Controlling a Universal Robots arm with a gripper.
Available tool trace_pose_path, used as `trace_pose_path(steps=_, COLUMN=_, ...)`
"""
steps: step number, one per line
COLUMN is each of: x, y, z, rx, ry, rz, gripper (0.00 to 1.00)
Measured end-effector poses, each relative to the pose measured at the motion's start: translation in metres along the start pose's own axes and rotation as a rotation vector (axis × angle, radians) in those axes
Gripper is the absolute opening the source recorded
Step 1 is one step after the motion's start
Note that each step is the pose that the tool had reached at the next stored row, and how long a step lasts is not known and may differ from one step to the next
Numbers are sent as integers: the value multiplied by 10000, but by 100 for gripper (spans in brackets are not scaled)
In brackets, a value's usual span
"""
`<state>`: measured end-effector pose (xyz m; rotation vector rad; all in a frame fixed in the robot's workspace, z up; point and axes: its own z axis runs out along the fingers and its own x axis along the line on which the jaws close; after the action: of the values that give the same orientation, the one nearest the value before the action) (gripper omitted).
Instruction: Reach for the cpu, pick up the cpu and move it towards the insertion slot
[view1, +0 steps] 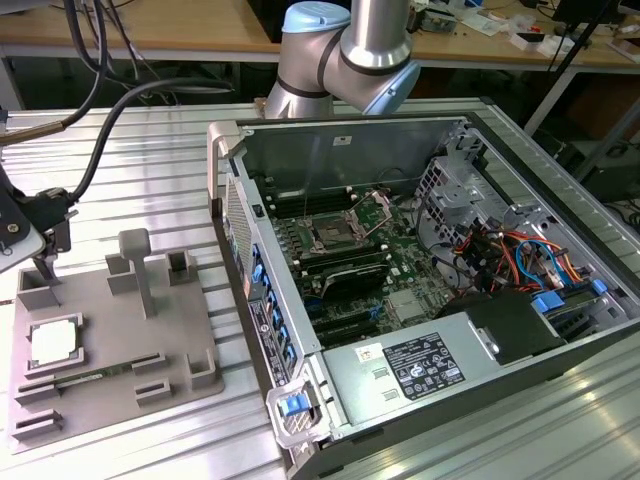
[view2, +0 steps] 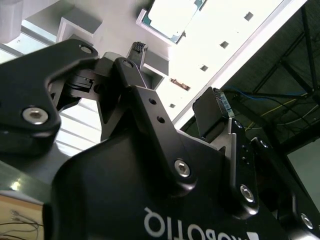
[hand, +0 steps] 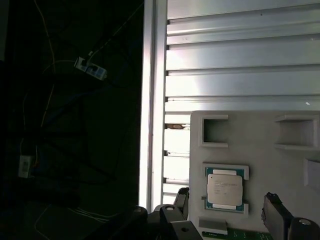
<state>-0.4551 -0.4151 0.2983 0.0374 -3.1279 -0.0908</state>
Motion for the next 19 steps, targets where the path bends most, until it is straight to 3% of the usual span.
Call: trace_pose_path(steps=19, x=0, y=-17, z=74, rx=-3, ry=0, rz=0, gripper=68)
